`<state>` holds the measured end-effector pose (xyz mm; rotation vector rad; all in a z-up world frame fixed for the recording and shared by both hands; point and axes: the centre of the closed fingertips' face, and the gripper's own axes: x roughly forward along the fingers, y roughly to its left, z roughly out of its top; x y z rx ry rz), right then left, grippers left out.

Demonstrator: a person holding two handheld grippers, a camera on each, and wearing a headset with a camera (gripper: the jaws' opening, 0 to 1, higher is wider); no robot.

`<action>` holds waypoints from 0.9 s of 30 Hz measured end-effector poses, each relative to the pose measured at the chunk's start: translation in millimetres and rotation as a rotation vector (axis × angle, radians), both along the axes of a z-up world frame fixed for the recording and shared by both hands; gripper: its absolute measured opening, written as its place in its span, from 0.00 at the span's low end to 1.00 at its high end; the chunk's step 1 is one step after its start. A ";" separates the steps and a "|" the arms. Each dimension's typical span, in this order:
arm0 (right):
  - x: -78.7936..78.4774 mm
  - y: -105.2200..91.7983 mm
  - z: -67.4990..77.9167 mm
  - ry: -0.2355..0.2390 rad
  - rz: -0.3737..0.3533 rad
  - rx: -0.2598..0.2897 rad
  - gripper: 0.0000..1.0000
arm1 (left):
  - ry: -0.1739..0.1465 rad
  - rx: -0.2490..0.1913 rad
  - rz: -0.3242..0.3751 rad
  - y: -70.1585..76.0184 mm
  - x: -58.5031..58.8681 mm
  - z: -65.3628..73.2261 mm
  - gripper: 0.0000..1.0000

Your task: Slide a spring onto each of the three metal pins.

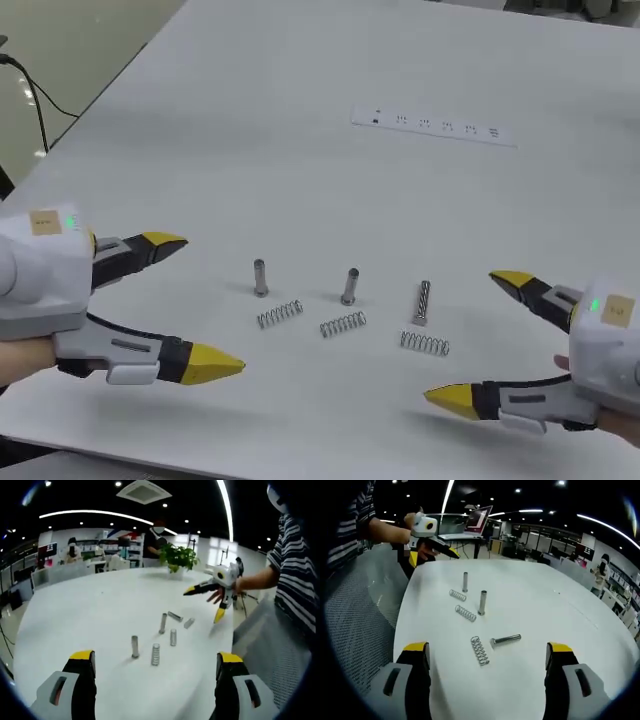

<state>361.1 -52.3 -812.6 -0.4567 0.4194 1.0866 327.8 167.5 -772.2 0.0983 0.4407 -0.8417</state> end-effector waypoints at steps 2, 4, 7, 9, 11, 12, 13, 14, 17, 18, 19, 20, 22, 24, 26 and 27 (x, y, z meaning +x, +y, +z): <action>-0.5 0.2 0.0 0.002 0.000 0.002 0.96 | -0.002 -0.001 0.003 0.4 -0.1 0.4 0.98; -0.9 0.4 0.1 0.003 -0.001 0.003 0.96 | -0.002 0.002 0.001 0.3 -0.7 0.2 0.98; -1.0 0.5 -0.4 0.004 -0.001 0.005 0.96 | 0.000 0.000 -0.001 0.0 -1.2 0.0 0.98; -1.6 0.1 -1.3 0.006 -0.002 0.005 0.96 | 0.000 0.002 -0.002 -0.1 -1.0 -0.4 0.98; -2.6 -0.1 -2.0 0.009 -0.002 0.006 0.96 | 0.002 0.002 -0.003 -0.4 -1.1 -0.9 0.98; -2.8 -0.2 -2.2 0.010 -0.001 0.005 0.96 | 0.002 0.002 -0.003 -0.4 -1.1 -1.1 0.98; -3.0 -0.3 -2.5 0.012 -0.002 0.006 0.96 | 0.004 0.002 -0.004 -0.5 -1.4 -1.5 0.98; -3.3 -0.2 -2.3 0.015 -0.003 0.009 0.96 | 0.006 0.002 -0.004 -0.6 -1.6 -1.8 0.98; -1.6 -0.4 -2.2 0.027 -0.012 0.015 0.95 | 0.009 0.001 -0.004 -0.8 -2.0 -2.4 0.98; -1.2 -0.3 -2.0 0.026 -0.012 0.014 0.95 | 0.008 0.000 -0.004 -0.8 -2.0 -2.4 0.98; -0.5 0.1 -1.5 0.027 -0.014 0.018 0.95 | 0.008 0.000 -0.004 -0.9 -2.1 -2.5 0.98; -0.1 0.6 -1.0 0.031 -0.017 0.023 0.94 | 0.010 0.000 -0.003 -1.0 -2.4 -2.7 0.98; 1.2 1.8 1.1 0.044 -0.028 0.038 0.94 | 0.010 0.002 -0.005 -1.3 -2.6 -3.1 0.98; 2.3 2.5 1.8 0.050 -0.033 0.044 0.93 | 0.010 -0.002 -0.003 -1.5 -2.2 -3.0 0.98; 3.0 2.8 1.1 0.063 -0.038 0.041 0.92 | 0.011 -0.003 -0.002 -1.6 -2.2 -3.4 0.98; 3.0 3.1 1.2 0.069 -0.041 0.043 0.91 | 0.012 -0.001 -0.003 -1.7 -2.4 -3.7 0.98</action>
